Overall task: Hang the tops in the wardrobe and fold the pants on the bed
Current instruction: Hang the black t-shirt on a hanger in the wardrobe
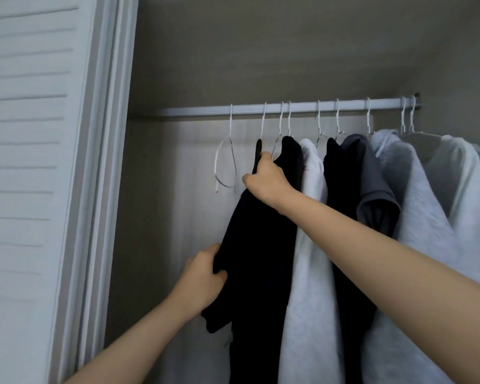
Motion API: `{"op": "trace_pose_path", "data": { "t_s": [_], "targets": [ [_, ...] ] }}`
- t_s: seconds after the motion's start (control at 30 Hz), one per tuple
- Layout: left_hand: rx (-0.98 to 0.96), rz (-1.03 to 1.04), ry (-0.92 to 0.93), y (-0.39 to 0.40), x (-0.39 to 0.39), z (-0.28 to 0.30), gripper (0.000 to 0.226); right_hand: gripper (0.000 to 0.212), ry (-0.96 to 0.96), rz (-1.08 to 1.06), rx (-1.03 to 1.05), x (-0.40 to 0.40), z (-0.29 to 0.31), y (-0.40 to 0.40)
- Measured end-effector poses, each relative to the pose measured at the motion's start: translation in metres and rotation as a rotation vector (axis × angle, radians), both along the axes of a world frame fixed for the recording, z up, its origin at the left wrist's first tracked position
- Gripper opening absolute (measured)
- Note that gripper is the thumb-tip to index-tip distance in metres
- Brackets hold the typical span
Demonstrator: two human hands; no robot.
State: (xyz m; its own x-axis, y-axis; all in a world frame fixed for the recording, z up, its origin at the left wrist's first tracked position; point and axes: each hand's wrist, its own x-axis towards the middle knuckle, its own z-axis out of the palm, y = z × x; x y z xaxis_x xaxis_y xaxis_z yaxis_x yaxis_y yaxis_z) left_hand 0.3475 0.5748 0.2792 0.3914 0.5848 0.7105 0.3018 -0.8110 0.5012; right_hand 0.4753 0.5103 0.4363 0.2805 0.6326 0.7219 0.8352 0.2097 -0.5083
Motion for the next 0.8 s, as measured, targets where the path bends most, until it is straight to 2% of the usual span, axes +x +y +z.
{"op": "trace_pose_path", "data": {
  "t_s": [0.13, 0.27, 0.43, 0.57, 0.8],
  "targets": [
    [-0.035, 0.048, 0.017, -0.029, -0.006, -0.014, 0.018, 0.059, -0.025, 0.023, 0.063, -0.007, -0.037, -0.016],
    [-0.087, 0.104, 0.013, -0.06, -0.013, -0.026, 0.024, 0.066, -0.042, 0.1, 0.066, -0.012, -0.073, -0.038],
    [-0.144, 0.245, -0.051, -0.111, -0.034, -0.05, 0.018, 0.065, 0.035, 0.315, 0.042, -0.023, -0.121, -0.077],
    [-0.249, 0.349, -0.177, -0.164, -0.057, -0.076, 0.033, 0.058, 0.049, 0.497, -0.022, -0.034, -0.169, -0.118],
    [-0.3, 0.733, -0.267, -0.323, -0.108, -0.156, 0.025, 0.047, 0.035, 0.887, -0.125, -0.07, -0.263, -0.214]
  ]
}}
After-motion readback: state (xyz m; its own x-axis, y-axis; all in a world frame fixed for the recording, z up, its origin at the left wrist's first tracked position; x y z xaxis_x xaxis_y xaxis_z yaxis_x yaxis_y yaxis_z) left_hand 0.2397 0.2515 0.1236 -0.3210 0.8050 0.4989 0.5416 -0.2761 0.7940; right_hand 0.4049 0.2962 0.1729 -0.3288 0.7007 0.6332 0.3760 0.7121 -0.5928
